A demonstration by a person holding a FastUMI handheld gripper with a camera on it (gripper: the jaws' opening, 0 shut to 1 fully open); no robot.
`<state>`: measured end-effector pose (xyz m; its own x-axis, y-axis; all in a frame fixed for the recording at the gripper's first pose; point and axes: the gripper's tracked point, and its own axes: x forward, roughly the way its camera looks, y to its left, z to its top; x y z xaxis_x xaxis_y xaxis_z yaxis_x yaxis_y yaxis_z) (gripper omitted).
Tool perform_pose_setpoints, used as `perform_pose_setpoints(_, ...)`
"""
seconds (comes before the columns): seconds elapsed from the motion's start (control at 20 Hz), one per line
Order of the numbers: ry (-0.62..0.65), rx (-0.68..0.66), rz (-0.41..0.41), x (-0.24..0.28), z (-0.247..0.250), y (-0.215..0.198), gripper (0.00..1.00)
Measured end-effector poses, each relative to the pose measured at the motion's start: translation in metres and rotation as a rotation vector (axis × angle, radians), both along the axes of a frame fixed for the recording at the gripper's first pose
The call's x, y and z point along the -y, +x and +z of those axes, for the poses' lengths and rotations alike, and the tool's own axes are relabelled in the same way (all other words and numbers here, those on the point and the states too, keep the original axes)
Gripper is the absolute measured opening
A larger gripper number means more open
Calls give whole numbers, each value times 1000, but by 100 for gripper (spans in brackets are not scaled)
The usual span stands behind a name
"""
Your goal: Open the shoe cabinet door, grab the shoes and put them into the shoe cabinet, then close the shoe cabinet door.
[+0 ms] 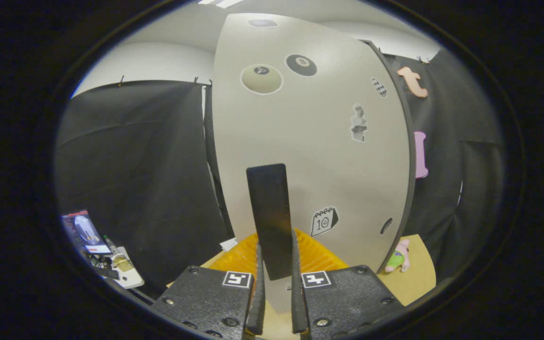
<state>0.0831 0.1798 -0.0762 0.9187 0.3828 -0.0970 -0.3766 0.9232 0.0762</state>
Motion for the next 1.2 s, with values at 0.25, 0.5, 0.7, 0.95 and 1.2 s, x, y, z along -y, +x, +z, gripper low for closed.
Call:
perform_pose_setpoints(0.25,8,0,-29,45,-1,-33,23)
perform_pose_setpoints(0.5,2,1,-91,93,-4,-54,18)
perform_pose_setpoints(0.7,17,-2,-134,130,-3,-56,11)
perform_pose_setpoints(0.95,-3,20,-247,176,-4,-50,4)
perform_pose_setpoints(1.2,23,10,-282,202,-4,-51,4)
